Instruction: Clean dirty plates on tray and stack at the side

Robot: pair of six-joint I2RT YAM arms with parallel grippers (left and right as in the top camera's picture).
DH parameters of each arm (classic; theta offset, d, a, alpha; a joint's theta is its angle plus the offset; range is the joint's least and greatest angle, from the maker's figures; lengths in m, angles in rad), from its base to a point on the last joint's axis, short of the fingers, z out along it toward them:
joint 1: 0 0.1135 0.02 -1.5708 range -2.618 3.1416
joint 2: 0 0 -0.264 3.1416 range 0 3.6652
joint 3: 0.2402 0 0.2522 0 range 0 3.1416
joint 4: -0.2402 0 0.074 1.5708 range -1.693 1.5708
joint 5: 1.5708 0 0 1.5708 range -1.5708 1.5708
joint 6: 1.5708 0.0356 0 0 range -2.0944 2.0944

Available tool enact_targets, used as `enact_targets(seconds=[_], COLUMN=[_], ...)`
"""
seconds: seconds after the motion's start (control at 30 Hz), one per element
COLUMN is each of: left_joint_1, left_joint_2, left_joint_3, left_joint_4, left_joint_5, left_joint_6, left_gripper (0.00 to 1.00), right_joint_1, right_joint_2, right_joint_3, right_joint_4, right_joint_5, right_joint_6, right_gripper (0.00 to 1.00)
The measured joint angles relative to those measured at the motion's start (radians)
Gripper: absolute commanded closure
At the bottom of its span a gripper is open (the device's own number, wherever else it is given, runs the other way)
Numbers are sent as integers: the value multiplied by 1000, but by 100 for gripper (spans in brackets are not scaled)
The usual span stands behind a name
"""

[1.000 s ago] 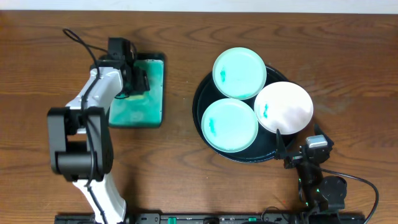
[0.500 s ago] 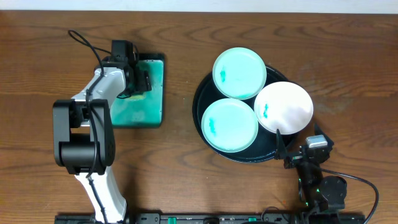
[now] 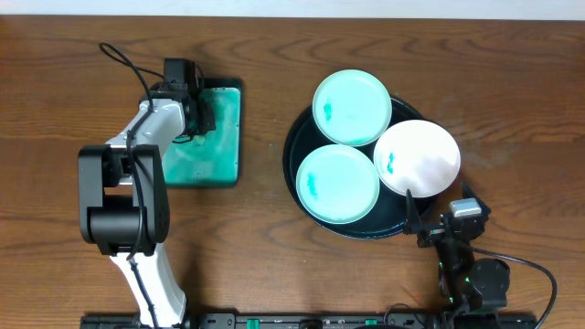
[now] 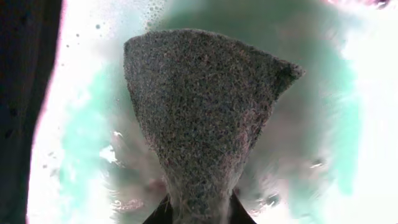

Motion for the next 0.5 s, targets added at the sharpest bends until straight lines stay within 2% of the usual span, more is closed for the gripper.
enact_targets(seconds=[0.13, 0.27, 0.4, 0.5], left_joint_1=[0, 0, 0, 0], left_joint_2=[-29, -131, -261, -290], left_joint_3=[0, -1, -1, 0], left_joint_4=[-29, -67, -114, -183], left_joint_5=[-3, -4, -4, -4], left_joint_6=[0, -8, -50, -90], left_gripper=[93, 93, 92, 93], right_joint_1=[0, 0, 0, 0], right_joint_2=[0, 0, 0, 0], right_joint_3=[0, 0, 0, 0], right_joint_4=[0, 0, 0, 0], right_joint_5=[0, 0, 0, 0], right_joint_6=[0, 0, 0, 0], right_gripper=[1, 1, 1, 1])
